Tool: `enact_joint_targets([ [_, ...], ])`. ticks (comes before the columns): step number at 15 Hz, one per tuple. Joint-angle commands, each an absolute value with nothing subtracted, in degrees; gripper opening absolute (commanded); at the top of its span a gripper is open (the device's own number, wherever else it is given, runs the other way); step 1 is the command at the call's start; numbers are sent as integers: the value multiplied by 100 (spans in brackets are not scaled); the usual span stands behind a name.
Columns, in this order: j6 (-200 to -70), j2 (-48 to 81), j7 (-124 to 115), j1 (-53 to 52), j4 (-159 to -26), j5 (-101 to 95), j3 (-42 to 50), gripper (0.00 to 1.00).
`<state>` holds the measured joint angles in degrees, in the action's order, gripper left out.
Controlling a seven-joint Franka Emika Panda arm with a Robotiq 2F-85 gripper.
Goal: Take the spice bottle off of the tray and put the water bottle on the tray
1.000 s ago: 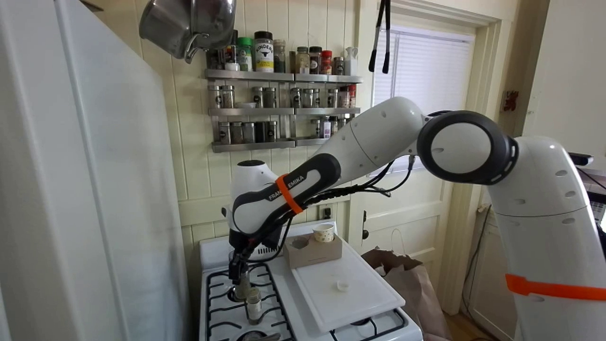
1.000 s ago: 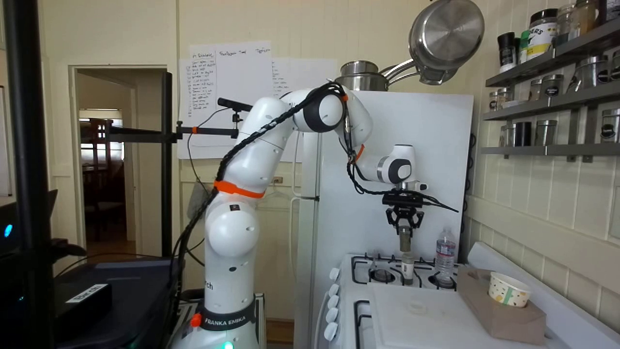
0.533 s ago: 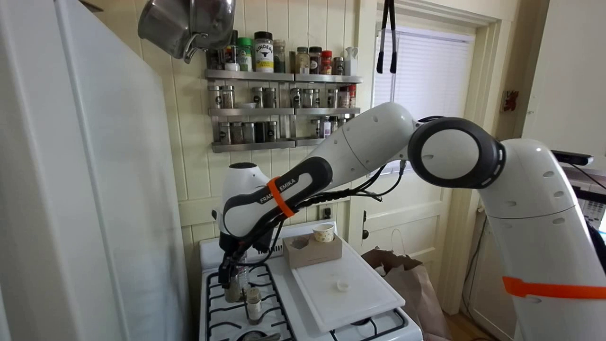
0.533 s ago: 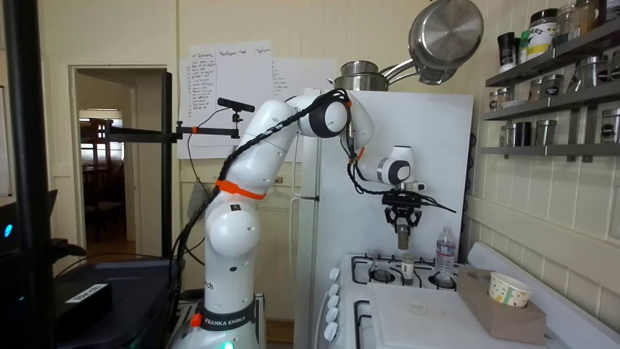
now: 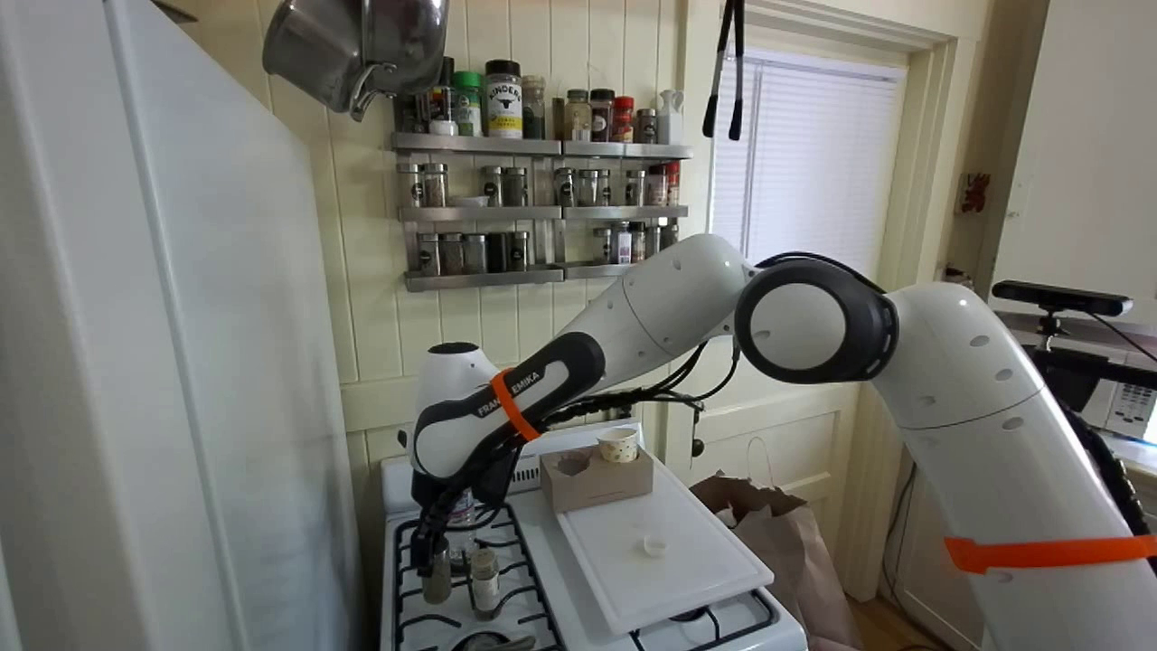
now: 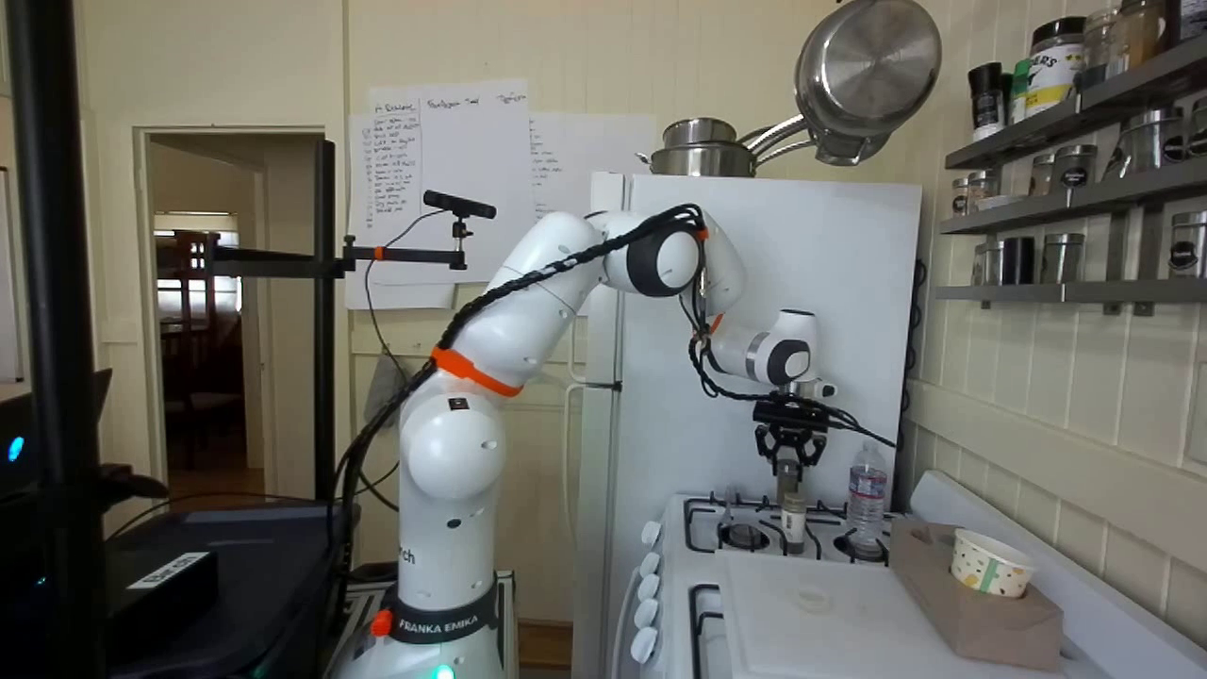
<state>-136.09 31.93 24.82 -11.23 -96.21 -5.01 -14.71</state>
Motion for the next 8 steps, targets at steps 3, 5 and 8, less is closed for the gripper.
enact_joint_targets([
  [3,-13453,3600,2676,-1064,-9154,-307,-1649,24],
  [5,-13325,3632,2645,-1091,-9099,-316,-1662,24],
  [8,-13142,3594,2557,-1108,-9126,-347,-1639,24],
])
